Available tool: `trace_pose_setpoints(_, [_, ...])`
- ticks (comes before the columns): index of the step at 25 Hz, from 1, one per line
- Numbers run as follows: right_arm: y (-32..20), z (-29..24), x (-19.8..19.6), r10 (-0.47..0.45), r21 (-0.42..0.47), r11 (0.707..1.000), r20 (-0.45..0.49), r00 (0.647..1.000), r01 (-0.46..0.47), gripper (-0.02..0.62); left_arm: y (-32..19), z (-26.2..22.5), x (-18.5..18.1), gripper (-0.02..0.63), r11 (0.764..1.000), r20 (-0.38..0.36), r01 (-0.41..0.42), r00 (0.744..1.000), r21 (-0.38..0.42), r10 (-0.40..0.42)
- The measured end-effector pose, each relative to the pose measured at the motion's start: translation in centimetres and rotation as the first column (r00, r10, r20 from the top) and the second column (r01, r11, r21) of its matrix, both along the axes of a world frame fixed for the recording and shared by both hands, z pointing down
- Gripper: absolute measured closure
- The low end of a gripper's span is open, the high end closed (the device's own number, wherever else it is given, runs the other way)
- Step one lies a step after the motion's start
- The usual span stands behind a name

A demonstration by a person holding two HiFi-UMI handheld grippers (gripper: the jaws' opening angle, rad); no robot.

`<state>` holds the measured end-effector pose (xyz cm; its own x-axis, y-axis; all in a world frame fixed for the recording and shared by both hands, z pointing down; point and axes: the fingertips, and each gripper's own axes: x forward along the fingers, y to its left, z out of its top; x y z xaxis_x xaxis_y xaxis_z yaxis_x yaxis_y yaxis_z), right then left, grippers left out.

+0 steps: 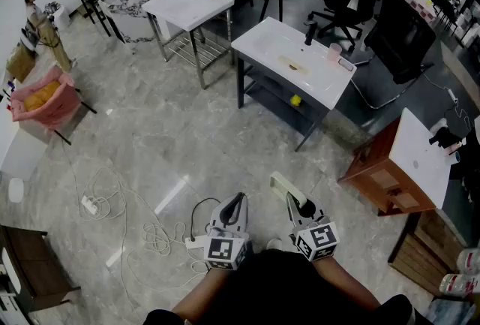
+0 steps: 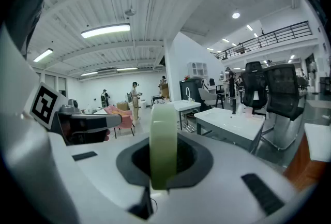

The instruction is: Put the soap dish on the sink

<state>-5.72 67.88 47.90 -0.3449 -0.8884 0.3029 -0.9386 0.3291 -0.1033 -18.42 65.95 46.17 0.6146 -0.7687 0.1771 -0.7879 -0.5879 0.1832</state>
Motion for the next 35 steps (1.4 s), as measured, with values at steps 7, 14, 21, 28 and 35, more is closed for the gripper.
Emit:
trace_pose_setpoints(7, [-5.0, -0.6, -6.0, -0.034, -0.002, 0.999, -0.021, 0.999, 0.034, 0.583, -4.8, -0.3, -6.1, 0.588, 0.999, -0.022, 0.041, 0.999, 0.002, -0.041])
trace_pose_setpoints(14, [-9.6, -0.2, -10.8, -0.06, -0.013, 0.998, -0.056, 0.997, 0.059, 0.583, -9.0, -0.5, -11.6, 0.588, 0.996, -0.049, 0.087, 0.995, 0.007, -0.087])
trace_pose_setpoints(21, [-12.0, 1.0, -16.2, -0.123, -0.035, 0.992, -0.054, 0.991, 0.121, 0.583, -10.6, 0.5, -16.5, 0.588, 0.992, -0.042, 0.122, 0.992, -0.002, -0.122])
trace_pose_setpoints(28, [-14.2, 2.1, -18.3, -0.145, -0.069, 0.987, -0.025, 0.989, 0.143, 0.583, -11.5, 1.8, -19.7, 0.588, 0.984, -0.054, 0.171, 0.983, -0.043, -0.173])
trace_pose_setpoints(35, [-17.6, 3.7, -18.3, -0.142, -0.1, 0.985, -0.002, 0.99, 0.141, 0.583, -14.3, 2.2, -20.5, 0.588, 0.978, -0.038, 0.205, 0.978, -0.046, -0.207])
